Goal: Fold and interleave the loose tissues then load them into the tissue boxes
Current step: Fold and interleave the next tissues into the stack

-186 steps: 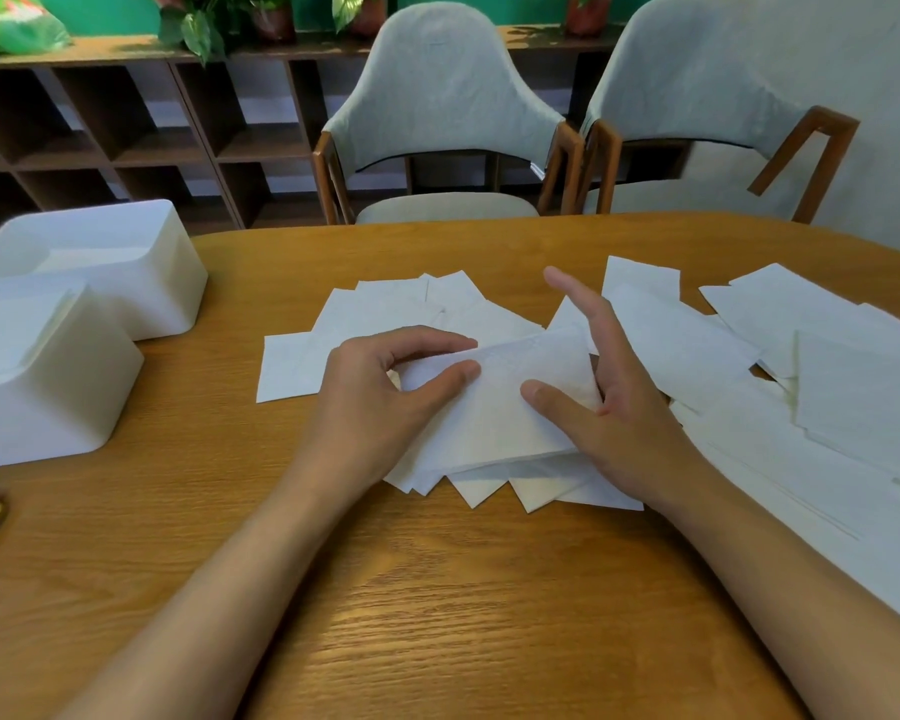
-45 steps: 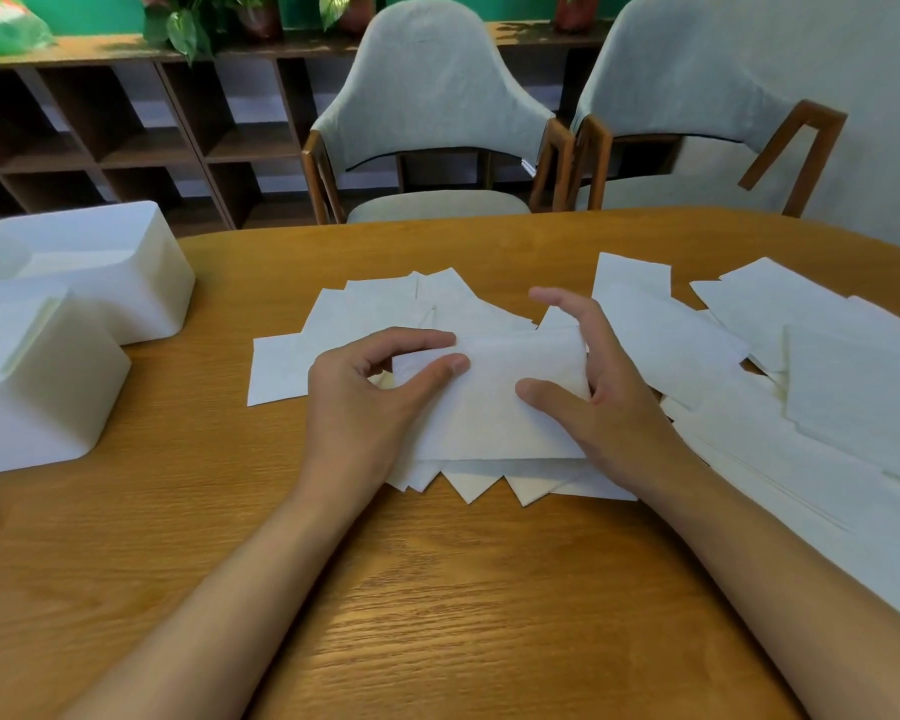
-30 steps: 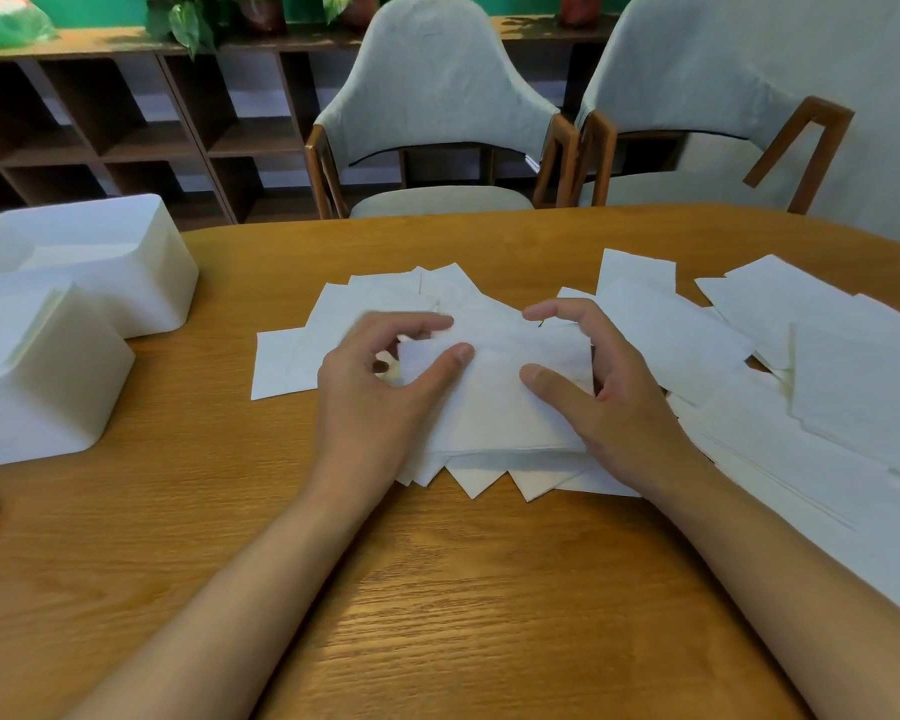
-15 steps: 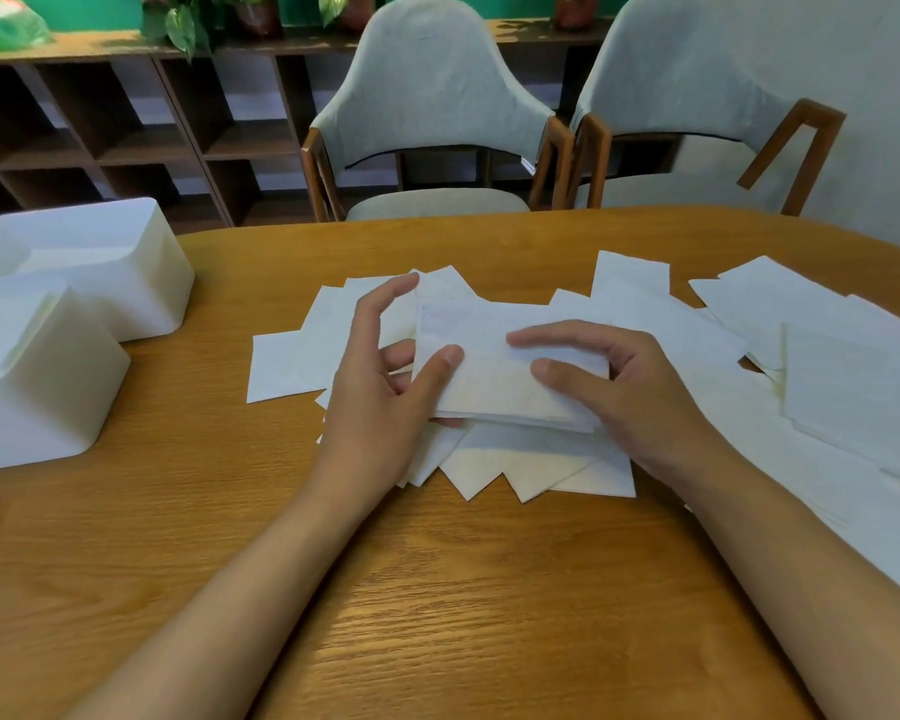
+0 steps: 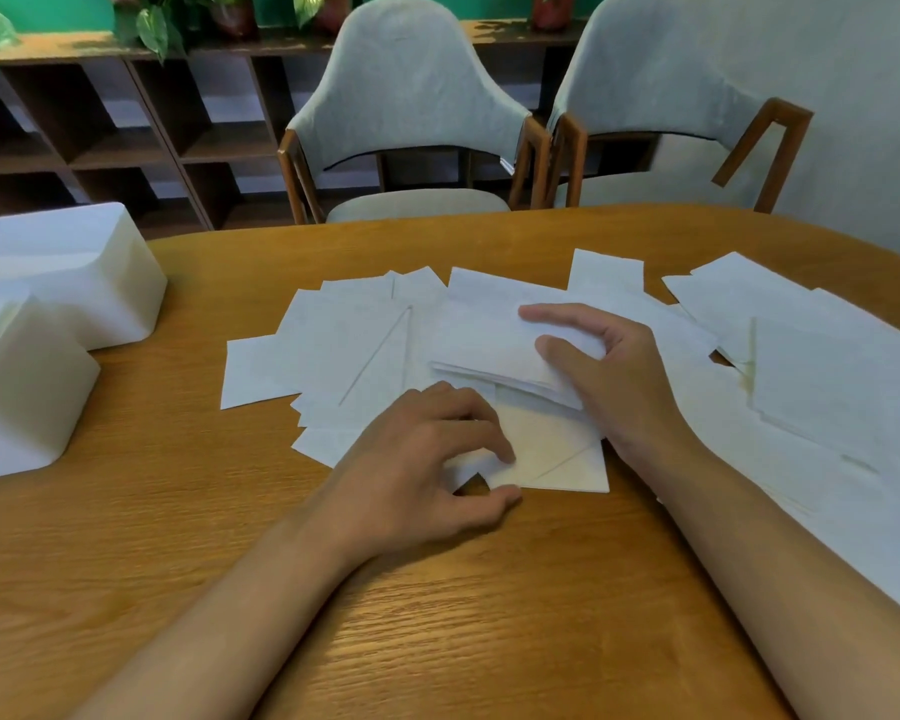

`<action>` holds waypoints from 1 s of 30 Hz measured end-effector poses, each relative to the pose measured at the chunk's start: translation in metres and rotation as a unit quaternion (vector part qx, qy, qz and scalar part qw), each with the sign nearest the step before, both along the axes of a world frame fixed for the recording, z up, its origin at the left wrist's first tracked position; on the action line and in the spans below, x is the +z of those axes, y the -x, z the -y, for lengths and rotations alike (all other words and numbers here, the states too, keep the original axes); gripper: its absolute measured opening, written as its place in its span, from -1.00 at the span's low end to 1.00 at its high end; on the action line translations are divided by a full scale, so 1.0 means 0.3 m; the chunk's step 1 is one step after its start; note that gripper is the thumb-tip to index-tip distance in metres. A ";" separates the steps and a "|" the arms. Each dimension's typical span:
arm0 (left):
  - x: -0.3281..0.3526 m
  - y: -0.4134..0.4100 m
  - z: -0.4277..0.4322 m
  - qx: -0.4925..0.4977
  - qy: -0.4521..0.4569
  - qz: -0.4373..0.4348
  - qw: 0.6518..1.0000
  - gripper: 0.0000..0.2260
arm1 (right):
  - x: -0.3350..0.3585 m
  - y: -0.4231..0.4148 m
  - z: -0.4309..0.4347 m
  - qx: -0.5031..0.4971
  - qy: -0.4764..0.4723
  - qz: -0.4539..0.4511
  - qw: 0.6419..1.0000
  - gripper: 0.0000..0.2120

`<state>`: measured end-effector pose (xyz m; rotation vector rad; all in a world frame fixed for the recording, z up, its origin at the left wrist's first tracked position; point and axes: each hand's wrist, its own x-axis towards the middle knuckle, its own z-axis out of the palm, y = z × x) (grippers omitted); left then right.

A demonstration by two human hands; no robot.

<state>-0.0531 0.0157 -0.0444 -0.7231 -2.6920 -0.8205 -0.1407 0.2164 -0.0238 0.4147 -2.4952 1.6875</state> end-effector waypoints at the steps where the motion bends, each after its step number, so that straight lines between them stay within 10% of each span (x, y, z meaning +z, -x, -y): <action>1: 0.001 0.000 0.000 0.000 0.001 -0.006 1.000 -0.81 | 0.000 -0.001 0.002 0.002 -0.001 -0.001 1.000 -0.78; 30: 0.072 -0.008 0.025 0.094 -0.264 0.025 0.960 -0.87 | 0.046 -0.007 -0.011 0.031 0.024 0.005 0.999 -0.77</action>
